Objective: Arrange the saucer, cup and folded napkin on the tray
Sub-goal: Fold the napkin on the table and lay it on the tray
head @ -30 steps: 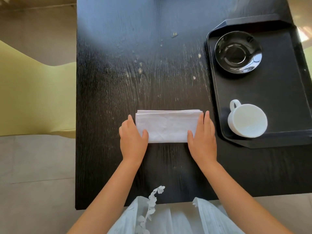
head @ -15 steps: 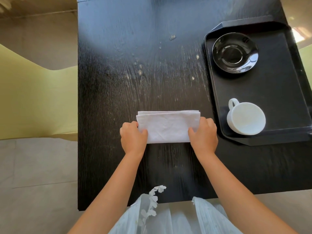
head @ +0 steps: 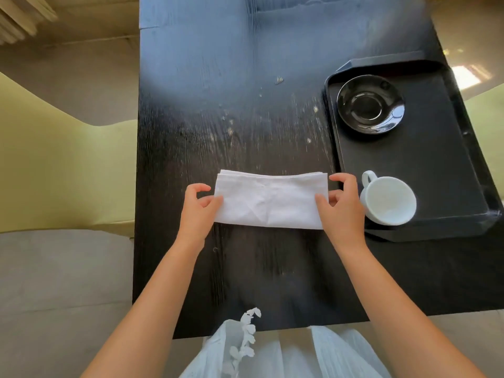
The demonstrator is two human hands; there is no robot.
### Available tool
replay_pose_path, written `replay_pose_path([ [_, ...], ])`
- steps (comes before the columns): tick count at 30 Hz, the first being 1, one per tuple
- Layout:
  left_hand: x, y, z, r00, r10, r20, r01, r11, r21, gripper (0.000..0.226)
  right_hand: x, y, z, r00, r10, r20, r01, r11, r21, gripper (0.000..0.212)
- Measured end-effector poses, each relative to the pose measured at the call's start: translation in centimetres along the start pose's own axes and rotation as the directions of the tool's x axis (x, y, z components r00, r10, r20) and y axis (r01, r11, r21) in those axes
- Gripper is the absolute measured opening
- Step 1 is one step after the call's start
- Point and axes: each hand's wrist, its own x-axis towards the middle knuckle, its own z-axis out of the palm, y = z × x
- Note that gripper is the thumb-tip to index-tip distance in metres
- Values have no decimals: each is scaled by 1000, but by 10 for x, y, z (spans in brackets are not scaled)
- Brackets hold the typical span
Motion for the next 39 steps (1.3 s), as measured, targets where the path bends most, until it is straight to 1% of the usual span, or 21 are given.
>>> replay_pose_path([
  [1, 0, 7, -4, 999, 29, 34, -29, 999, 13, 33, 1, -7, -6, 1000, -22, -11, 22, 1000, 16, 32],
  [2, 0, 15, -8, 994, 71, 77, -73, 997, 28, 31, 2, -14, -12, 999, -52, -17, 52, 999, 9, 31],
  [5, -2, 39, -13, 963, 208, 170, -225, 970, 91, 18, 5, -32, -32, 989, -148, -10, 147, 987, -62, 11],
  [6, -3, 47, -14, 954, 236, 183, -258, 960, 109, 17, 6, -38, -39, 985, -170, -9, 169, 983, -73, 8],
  [7, -3, 55, -13, 948, 256, 190, -282, 951, 123, 20, 7, -43, -46, 984, -177, -9, 176, 982, -71, 10],
  [9, -4, 71, -11, 938, 282, 200, -311, 942, 128, 25, 8, -52, -62, 987, -160, -13, 159, 985, -62, 15],
  [12, -6, 95, -4, 915, 320, 246, -360, 922, 139, 27, 9, -60, -88, 992, -123, -5, 123, 990, -72, 19],
  [15, -7, 120, 10, 885, 345, 314, -417, 886, 204, 28, 13, -59, -115, 994, -95, 44, 99, 990, -104, 26],
  [19, -2, 153, 39, 838, 356, 414, -493, 819, 293, 32, 24, -47, -146, 997, -58, 52, 63, 993, -104, 31],
  [22, 4, 177, 74, 792, 361, 492, -574, 716, 399, 33, 34, -29, -168, 999, -26, 34, 29, 995, -92, 30],
  [24, 10, 196, 103, 754, 363, 547, -637, 610, 472, 35, 43, -15, -183, 1000, 0, 17, 1, 998, -64, 28],
  [26, 18, 215, 136, 700, 362, 616, -704, 496, 509, 35, 53, 0, -199, 999, 37, 3, -37, 999, -31, 27],
  [29, 32, 241, 192, 611, 338, 715, -790, 325, 521, 34, 71, 22, -220, 996, 85, -25, -84, 996, 18, 24],
  [33, 53, 262, 275, 521, 274, 809, -854, 162, 495, 35, 100, 55, -242, 988, 139, -62, -135, 988, 70, 18],
  [36, 68, 264, 332, 478, 211, 853, -877, 60, 477, 37, 119, 82, -246, 977, 198, -81, -190, 977, 97, 18],
  [39, 79, 255, 377, 472, 162, 867, -878, -4, 479, 41, 133, 108, -242, 963, 256, -81, -247, 963, 107, 18],
])
